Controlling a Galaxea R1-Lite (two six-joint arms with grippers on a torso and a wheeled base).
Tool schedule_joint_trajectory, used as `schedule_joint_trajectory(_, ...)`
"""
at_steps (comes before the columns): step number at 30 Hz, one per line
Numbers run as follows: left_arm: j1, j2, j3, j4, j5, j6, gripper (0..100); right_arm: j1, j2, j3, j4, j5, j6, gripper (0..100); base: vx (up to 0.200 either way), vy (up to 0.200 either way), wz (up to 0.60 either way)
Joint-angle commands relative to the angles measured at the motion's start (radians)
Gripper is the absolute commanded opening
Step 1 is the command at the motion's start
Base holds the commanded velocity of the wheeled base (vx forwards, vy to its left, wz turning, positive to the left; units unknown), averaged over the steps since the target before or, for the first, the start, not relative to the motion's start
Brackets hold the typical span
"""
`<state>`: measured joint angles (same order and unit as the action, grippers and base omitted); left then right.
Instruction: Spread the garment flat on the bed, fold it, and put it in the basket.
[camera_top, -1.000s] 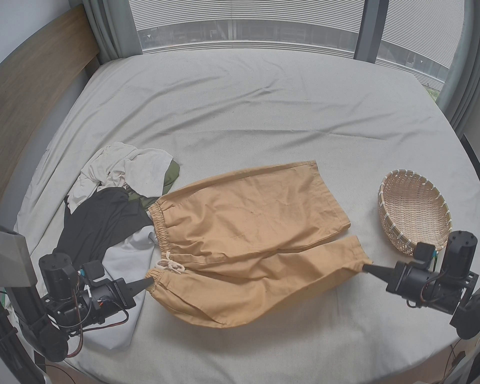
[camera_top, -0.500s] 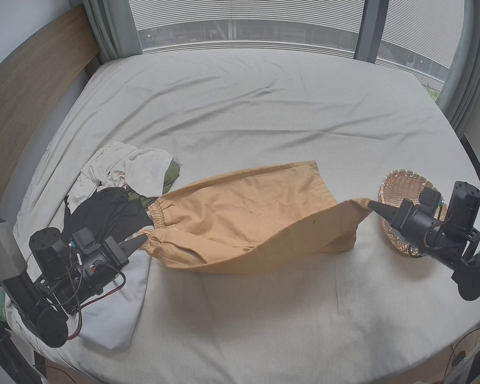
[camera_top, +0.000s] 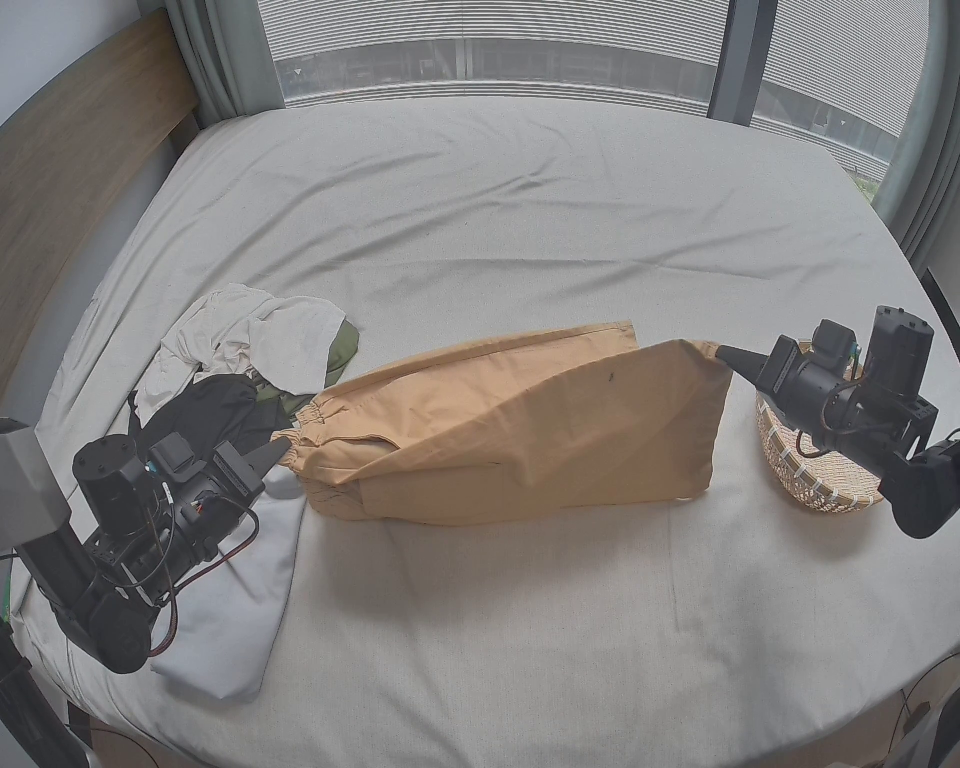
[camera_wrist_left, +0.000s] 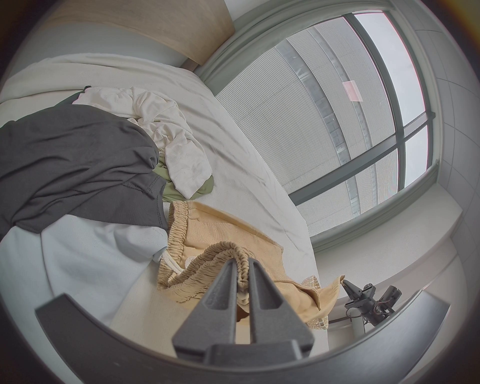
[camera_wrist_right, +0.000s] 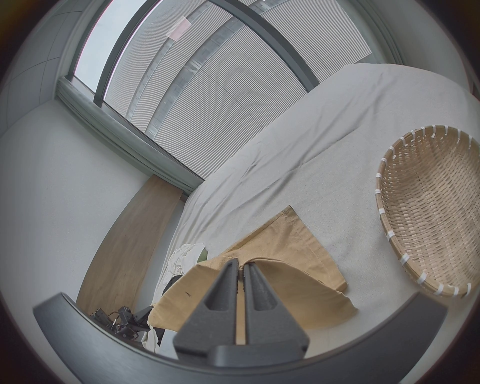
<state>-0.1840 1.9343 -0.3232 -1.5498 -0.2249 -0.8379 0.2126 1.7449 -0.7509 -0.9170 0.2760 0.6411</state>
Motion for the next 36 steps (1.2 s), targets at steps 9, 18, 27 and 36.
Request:
schedule_joint_trajectory(9, 0.006, 0.014, -0.04, 0.0, 0.022, -0.023, 0, 0.008, 0.058, -0.194, 0.121, 0.003, 0.0, 0, 0.0, 0.0, 0.0)
schedule_joint_trajectory(18, 0.026, 0.031, -0.051, 0.0, 0.042, -0.023, 0, 0.008, 0.142, -0.259, 0.121, 0.003, 0.0, 0, 0.0, 0.0, 0.0)
schedule_joint_trajectory(27, 0.02, 0.094, -0.108, 0.0, 0.082, -0.024, 0, 0.007, 0.217, -0.352, 0.121, 0.005, 0.0, 0, 0.0, 0.0, 0.0)
schedule_joint_trajectory(36, 0.025, 0.141, -0.145, 0.0, 0.093, -0.023, 0, 0.005, 0.323, -0.479, 0.122, 0.002, 0.0, 0, 0.0, 0.0, 0.0)
